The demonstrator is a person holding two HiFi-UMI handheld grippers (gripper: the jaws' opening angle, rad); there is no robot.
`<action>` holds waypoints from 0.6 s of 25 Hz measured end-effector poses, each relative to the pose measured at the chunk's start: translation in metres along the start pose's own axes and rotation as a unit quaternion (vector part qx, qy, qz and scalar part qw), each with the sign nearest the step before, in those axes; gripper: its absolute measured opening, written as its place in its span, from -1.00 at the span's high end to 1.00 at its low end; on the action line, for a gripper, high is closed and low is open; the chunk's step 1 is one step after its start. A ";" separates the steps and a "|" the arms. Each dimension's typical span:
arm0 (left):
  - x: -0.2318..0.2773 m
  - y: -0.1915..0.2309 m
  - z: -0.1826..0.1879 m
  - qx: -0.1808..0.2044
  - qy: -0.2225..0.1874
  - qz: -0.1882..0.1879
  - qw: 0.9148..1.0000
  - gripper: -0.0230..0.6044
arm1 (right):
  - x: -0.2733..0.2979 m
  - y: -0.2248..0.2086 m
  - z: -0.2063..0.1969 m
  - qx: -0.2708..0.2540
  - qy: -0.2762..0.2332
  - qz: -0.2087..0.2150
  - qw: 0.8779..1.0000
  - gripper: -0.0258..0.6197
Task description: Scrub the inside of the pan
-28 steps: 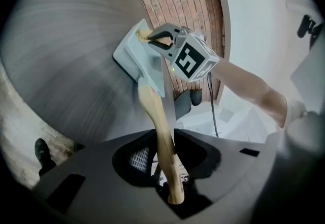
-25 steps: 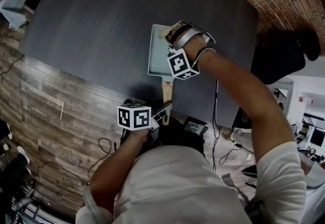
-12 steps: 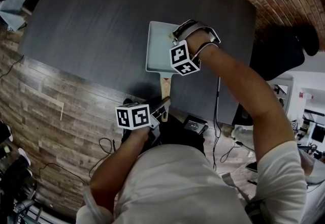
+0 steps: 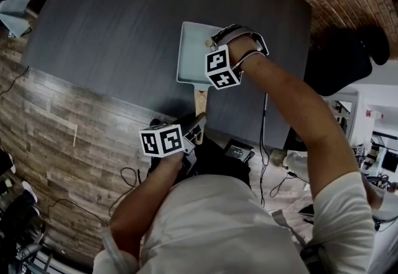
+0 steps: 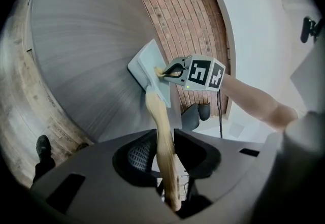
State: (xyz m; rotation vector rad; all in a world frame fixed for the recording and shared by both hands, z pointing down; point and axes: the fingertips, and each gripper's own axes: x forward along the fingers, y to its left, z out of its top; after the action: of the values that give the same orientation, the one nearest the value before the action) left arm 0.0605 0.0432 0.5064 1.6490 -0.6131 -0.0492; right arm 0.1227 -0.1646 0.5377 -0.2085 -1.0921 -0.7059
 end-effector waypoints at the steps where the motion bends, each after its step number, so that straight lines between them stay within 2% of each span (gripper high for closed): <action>1: 0.000 0.000 0.001 0.000 -0.003 0.002 1.000 0.57 | -0.002 0.004 0.002 0.003 -0.003 0.005 1.000 0.82; 10: -0.001 0.002 0.009 0.007 -0.022 0.020 1.000 0.57 | -0.011 0.029 0.010 0.014 -0.025 0.030 0.999 0.82; 15: -0.001 0.002 0.010 0.009 -0.027 0.026 0.999 0.57 | -0.021 0.044 0.023 0.041 -0.056 0.055 0.996 0.82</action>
State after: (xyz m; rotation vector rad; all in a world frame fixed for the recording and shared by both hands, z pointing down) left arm 0.0552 0.0343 0.5060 1.6531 -0.6990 -0.0512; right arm 0.1273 -0.1115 0.5380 -0.2377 -1.2041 -0.5560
